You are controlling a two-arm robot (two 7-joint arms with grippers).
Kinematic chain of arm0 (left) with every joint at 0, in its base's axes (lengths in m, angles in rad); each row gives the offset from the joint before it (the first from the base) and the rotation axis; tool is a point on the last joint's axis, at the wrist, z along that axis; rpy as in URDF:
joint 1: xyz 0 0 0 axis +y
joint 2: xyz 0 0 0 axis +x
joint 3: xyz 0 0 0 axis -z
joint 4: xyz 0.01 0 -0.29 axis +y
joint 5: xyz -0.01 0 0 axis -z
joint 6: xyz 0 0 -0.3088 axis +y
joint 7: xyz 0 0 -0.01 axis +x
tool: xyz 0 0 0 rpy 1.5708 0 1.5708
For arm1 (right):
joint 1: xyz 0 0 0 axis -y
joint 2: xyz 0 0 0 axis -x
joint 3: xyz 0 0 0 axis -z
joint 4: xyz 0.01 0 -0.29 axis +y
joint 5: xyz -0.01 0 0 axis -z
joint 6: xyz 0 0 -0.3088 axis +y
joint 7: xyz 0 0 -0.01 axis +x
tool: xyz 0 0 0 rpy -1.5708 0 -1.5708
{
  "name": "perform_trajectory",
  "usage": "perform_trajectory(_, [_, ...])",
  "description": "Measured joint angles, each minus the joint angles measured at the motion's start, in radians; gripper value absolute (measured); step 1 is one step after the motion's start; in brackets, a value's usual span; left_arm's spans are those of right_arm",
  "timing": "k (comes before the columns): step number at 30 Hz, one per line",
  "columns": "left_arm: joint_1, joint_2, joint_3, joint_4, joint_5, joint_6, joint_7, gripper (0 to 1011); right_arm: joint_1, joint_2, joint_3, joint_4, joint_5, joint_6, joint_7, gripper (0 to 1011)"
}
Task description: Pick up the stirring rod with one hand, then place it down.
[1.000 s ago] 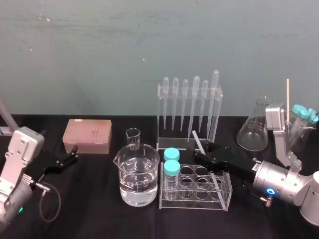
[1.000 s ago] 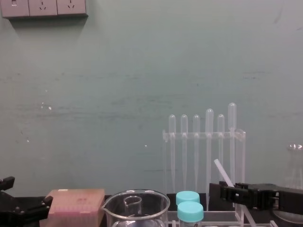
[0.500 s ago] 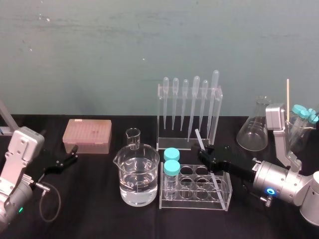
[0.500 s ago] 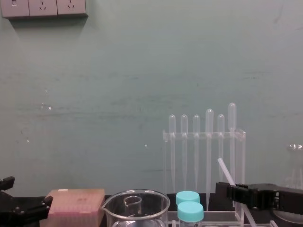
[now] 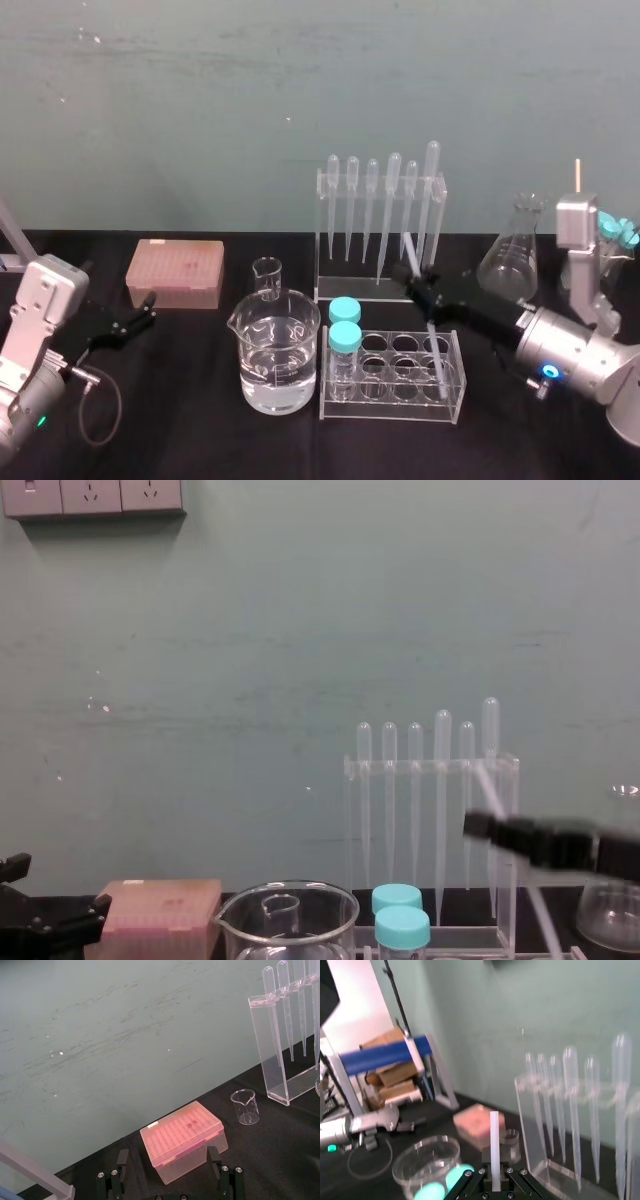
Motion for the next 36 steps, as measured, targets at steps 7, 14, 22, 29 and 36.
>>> perform_trajectory(7, [0.000,0.000,0.000,0.000,0.000,0.000,0.000,1000,-0.033,-0.002,0.056,-0.081,-0.061,-0.159,-0.044,67])
perform_trajectory(14, [0.000,0.000,0.000,0.000,0.000,0.000,0.000,1000,-0.037,-0.043,0.088,-0.055,-0.176,-0.386,-0.085,67])
perform_trajectory(22, [0.000,0.000,0.000,0.000,0.000,0.000,0.000,1000,-0.026,-0.109,0.119,0.059,-0.186,-0.567,-0.054,67])
perform_trajectory(29, [0.000,0.000,0.000,0.000,0.000,0.000,0.000,1000,-0.032,-0.137,0.134,0.124,-0.165,-0.588,-0.027,67])
perform_trajectory(36, [0.000,0.000,0.000,0.000,0.000,0.000,0.000,1000,-0.033,-0.137,0.135,0.127,-0.165,-0.583,-0.026,67])
